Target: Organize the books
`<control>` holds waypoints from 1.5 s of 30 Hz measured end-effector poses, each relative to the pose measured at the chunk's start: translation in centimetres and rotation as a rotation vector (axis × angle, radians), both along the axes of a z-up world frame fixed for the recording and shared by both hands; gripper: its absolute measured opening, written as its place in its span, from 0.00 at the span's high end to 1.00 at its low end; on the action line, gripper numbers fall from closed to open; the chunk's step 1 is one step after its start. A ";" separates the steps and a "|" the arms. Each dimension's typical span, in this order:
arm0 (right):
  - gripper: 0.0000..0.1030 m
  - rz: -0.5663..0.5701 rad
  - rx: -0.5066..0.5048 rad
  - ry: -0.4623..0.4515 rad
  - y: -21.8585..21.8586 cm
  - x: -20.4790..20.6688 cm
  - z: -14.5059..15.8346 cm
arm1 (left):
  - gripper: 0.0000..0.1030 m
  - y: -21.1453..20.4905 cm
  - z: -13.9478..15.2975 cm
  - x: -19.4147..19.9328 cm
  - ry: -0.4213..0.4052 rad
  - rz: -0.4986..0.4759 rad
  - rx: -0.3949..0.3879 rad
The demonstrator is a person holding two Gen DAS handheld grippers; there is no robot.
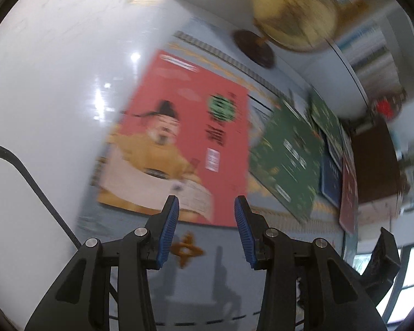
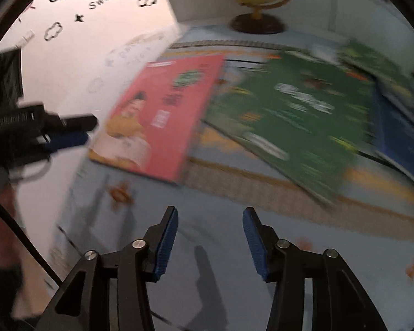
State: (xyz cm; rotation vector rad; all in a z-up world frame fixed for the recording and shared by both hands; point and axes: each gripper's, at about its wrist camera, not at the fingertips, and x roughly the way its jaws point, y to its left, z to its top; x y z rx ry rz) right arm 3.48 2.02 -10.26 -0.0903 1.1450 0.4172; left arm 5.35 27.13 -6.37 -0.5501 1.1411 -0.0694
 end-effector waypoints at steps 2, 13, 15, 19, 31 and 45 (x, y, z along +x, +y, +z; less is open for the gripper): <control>0.51 -0.057 -0.034 -0.028 -3.1 -0.8 0.1 | 0.62 -2.3 0.5 0.0 -0.010 -0.043 0.010; 0.48 -0.266 -0.132 -0.116 -16.1 -1.1 -1.7 | 0.62 -15.3 2.0 -2.3 -0.016 -0.220 0.077; 0.48 -0.270 -0.124 -0.116 -17.1 -0.6 -2.2 | 0.62 -16.8 2.0 -3.0 -0.013 -0.225 0.090; 0.31 -0.269 -0.153 -0.165 -17.4 -0.2 -2.7 | 0.62 -19.3 2.4 -4.7 -0.016 -0.229 0.112; 0.00 -0.249 -0.129 -0.161 -18.9 -1.0 -3.6 | 0.62 -21.3 2.5 -9.1 -0.002 -0.123 0.112; 0.00 -0.205 -0.105 -0.223 -19.2 -2.3 -3.7 | 0.62 -24.3 3.7 -9.7 -0.039 -0.129 0.102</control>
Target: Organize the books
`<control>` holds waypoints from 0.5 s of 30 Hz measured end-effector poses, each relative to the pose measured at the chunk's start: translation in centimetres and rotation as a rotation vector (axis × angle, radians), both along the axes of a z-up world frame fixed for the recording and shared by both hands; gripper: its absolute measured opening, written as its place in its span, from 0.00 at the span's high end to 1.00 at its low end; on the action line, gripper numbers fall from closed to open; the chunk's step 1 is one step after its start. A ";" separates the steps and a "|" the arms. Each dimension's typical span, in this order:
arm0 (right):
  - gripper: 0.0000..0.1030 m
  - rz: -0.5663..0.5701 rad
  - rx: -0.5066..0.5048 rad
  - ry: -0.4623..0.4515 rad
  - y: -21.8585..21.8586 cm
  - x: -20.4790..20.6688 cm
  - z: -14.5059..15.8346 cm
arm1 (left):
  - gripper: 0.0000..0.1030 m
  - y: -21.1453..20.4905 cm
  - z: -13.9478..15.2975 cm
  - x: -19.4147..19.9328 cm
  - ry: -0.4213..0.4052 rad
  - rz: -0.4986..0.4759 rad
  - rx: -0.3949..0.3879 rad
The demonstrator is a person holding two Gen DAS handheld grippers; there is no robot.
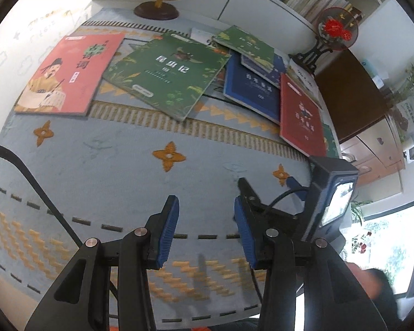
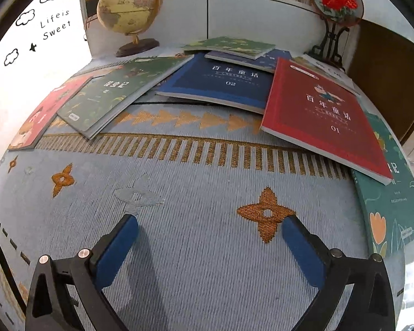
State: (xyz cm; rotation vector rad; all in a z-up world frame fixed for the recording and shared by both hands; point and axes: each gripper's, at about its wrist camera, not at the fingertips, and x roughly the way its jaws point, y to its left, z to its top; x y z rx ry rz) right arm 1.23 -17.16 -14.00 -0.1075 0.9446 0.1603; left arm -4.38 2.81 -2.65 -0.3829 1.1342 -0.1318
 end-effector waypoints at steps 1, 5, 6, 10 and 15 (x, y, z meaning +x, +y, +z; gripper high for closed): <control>0.00 0.000 0.000 0.000 0.0 0.0 0.0 | 0.62 -0.2 0.1 0.1 0.000 -0.005 0.004; 0.00 0.000 0.000 0.000 0.0 0.0 0.0 | 0.62 -1.2 -0.2 0.6 0.018 -0.026 0.002; 0.00 0.000 0.000 0.000 0.0 0.0 0.0 | 0.62 -1.4 -0.3 0.7 0.020 -0.029 -0.004; 0.00 0.000 0.000 0.000 0.0 0.0 0.0 | 0.62 -3.4 0.1 1.0 0.011 -0.075 0.000; 0.00 0.000 0.001 0.000 0.0 0.0 0.0 | 0.62 -5.0 0.5 0.4 -0.001 -0.128 0.015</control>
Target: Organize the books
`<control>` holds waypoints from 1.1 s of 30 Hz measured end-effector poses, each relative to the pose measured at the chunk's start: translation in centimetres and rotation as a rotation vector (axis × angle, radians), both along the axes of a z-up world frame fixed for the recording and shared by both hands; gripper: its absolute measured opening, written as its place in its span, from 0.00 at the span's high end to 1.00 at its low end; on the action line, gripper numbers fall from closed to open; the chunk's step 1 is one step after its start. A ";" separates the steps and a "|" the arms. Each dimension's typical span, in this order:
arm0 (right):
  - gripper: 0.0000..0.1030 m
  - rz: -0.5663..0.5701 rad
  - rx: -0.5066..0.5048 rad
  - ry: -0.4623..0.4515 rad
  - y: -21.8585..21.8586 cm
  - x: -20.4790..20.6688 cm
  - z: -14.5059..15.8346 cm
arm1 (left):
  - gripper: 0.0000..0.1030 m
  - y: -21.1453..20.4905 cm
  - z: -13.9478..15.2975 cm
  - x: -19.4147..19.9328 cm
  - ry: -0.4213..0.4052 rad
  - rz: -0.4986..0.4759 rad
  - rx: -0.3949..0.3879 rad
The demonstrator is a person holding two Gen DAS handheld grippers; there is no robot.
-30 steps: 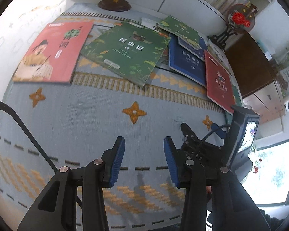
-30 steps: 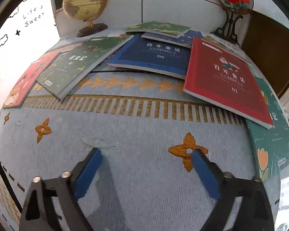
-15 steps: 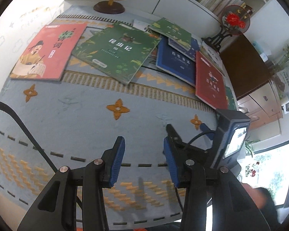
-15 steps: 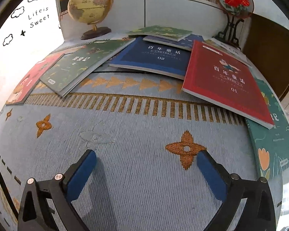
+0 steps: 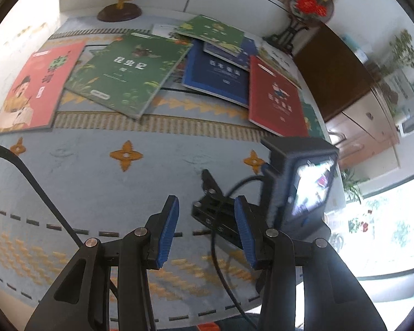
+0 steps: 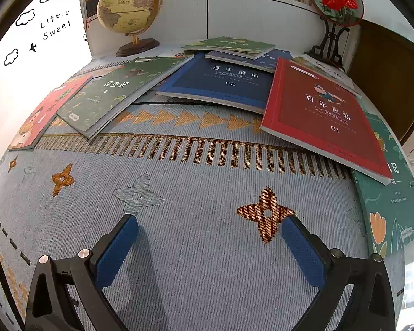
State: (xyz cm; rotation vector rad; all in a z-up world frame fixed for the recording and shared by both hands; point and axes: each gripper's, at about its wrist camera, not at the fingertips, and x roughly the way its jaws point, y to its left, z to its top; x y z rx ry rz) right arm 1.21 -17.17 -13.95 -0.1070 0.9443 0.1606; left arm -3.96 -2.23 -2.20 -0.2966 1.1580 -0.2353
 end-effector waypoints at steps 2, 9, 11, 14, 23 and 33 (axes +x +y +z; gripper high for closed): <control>0.00 0.000 0.000 0.000 0.0 0.0 0.0 | 0.62 -0.2 0.0 -0.2 0.000 -0.007 0.004; 0.00 0.000 0.000 0.000 0.0 0.0 0.0 | 0.62 0.4 -0.1 -0.7 0.001 0.011 0.004; 0.00 0.000 0.000 0.000 -0.1 0.0 0.0 | 0.62 0.6 -0.1 -0.7 0.005 0.019 0.001; 0.00 0.000 0.000 0.000 -0.1 0.0 0.0 | 0.62 0.8 -0.1 -0.6 0.002 0.026 0.000; 0.00 0.000 0.001 0.000 0.0 0.0 0.0 | 0.62 1.2 -0.4 -0.5 0.007 0.040 0.002; 0.00 0.000 0.001 0.000 0.0 0.0 0.0 | 0.62 1.5 -0.4 -0.1 -0.022 0.076 0.063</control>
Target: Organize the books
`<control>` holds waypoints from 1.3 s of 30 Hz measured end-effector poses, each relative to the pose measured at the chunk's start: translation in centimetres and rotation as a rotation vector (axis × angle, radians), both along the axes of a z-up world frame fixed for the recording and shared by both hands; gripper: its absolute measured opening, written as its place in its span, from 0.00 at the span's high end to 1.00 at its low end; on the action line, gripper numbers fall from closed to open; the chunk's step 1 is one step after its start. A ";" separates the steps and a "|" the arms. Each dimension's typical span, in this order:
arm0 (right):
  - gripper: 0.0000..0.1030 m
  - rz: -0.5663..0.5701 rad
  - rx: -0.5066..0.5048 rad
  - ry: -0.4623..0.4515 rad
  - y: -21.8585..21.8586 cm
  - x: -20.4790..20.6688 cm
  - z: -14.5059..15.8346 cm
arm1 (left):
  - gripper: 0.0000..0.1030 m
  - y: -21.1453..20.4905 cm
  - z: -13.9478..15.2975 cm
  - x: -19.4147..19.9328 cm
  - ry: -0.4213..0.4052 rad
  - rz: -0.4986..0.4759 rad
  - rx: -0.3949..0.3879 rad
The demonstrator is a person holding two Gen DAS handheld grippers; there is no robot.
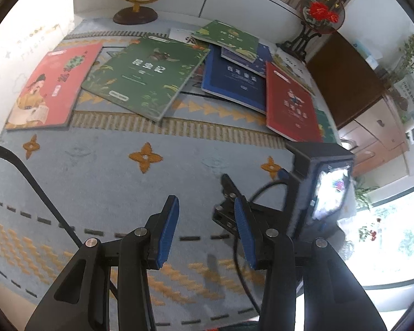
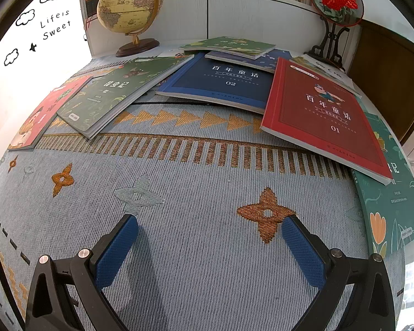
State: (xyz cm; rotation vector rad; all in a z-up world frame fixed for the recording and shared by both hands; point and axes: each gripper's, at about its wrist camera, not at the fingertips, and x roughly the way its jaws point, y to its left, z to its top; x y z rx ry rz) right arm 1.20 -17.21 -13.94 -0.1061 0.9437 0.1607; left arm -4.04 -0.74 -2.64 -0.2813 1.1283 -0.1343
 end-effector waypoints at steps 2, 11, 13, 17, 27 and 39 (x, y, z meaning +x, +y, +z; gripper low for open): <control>0.00 0.000 0.000 0.000 0.0 0.0 0.0 | 0.62 0.3 -0.1 0.4 -0.003 0.015 0.018; 0.00 0.000 0.000 0.000 0.0 0.0 0.0 | 0.57 2.1 0.6 3.2 -0.032 0.014 0.103; 0.00 -0.001 0.000 0.000 0.1 -0.1 0.0 | 0.57 2.3 0.3 4.0 -0.017 0.004 0.094; 0.00 0.052 -0.015 0.086 0.1 0.1 0.2 | 0.57 2.2 0.4 5.1 -0.018 -0.037 0.077; 0.00 0.056 -0.065 0.377 0.2 -2.7 0.4 | 0.57 -1.6 -1.0 10.7 0.012 -0.260 0.015; 0.00 -0.344 0.050 0.196 -11.6 -2.6 8.6 | 0.57 -7.7 -1.2 16.4 -0.003 -0.426 -0.055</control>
